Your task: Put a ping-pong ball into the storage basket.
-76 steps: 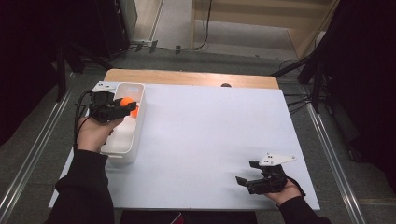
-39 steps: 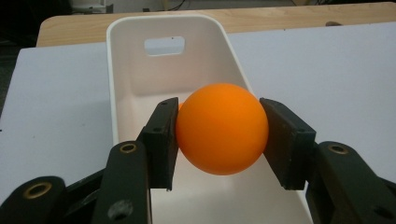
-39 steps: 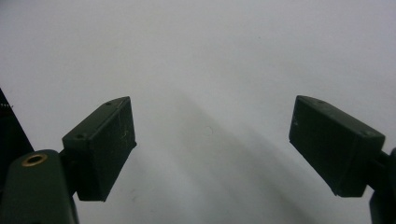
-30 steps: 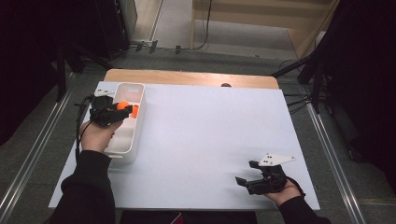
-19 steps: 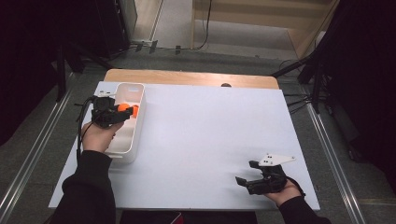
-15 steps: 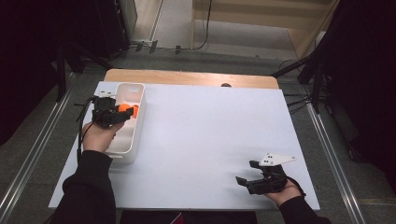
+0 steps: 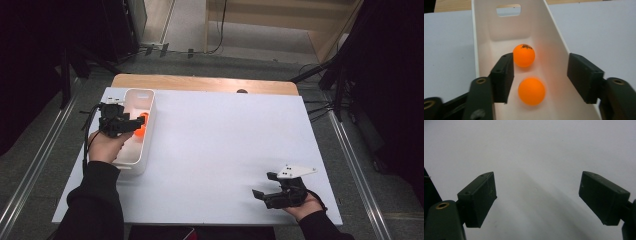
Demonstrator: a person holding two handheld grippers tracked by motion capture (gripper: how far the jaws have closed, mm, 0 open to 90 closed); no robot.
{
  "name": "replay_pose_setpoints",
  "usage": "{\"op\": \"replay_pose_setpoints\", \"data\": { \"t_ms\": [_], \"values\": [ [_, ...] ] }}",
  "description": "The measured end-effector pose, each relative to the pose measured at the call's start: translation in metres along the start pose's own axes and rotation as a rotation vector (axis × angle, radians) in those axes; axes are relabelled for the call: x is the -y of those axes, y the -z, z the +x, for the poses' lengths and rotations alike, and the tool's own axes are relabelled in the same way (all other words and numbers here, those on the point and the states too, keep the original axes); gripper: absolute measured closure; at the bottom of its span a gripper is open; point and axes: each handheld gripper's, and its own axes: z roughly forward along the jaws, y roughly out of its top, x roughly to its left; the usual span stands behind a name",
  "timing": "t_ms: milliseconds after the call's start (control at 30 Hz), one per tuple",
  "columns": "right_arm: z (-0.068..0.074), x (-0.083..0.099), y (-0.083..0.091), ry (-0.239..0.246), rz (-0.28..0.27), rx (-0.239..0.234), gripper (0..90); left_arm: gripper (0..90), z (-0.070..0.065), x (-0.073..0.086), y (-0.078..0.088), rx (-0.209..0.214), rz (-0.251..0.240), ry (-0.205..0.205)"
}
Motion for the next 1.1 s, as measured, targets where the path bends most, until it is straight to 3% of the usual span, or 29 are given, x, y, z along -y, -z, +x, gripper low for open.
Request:
{"op": "replay_pose_setpoints", "data": {
  "t_ms": [100, 300, 567, 700, 800, 900, 967, 1100],
  "values": [
    [0.0, 0.0, 0.0, -0.005, -0.002, -0.001, 12.9, 31.8, 0.003, -0.002, 0.002, 0.033, -0.01, 0.018],
    [0.0, 0.0, 0.0, 0.002, 0.001, -0.001, 12.9, 28.7, 0.0, -0.004, 0.008, 0.064, -0.016, -0.005],
    [0.0, -0.001, 0.0, -0.002, 0.004, 0.001, 12.9, 25.3, -0.004, -0.008, 0.02, 0.164, -0.022, -0.006],
    [0.001, -0.001, 0.0, -0.003, 0.006, -0.001, 12.9, 25.2, -0.008, -0.009, 0.026, 0.179, -0.039, -0.015],
    [0.0, 0.0, 0.0, -0.004, 0.0, 0.001, 12.9, 25.2, -0.012, -0.009, 0.029, 0.179, -0.032, -0.036],
    [0.0, 0.0, 0.0, -0.001, -0.004, 0.0, 12.9, 25.2, -0.017, -0.01, 0.033, 0.213, -0.025, -0.051],
    [-0.001, 0.0, 0.0, -0.001, -0.003, 0.0, 12.9, 25.3, -0.02, -0.011, 0.037, 0.206, -0.02, -0.077],
    [-0.001, 0.0, 0.0, -0.001, -0.003, 0.0, 13.0, 25.3, -0.024, -0.01, 0.041, 0.229, -0.019, -0.086]
  ]
}}
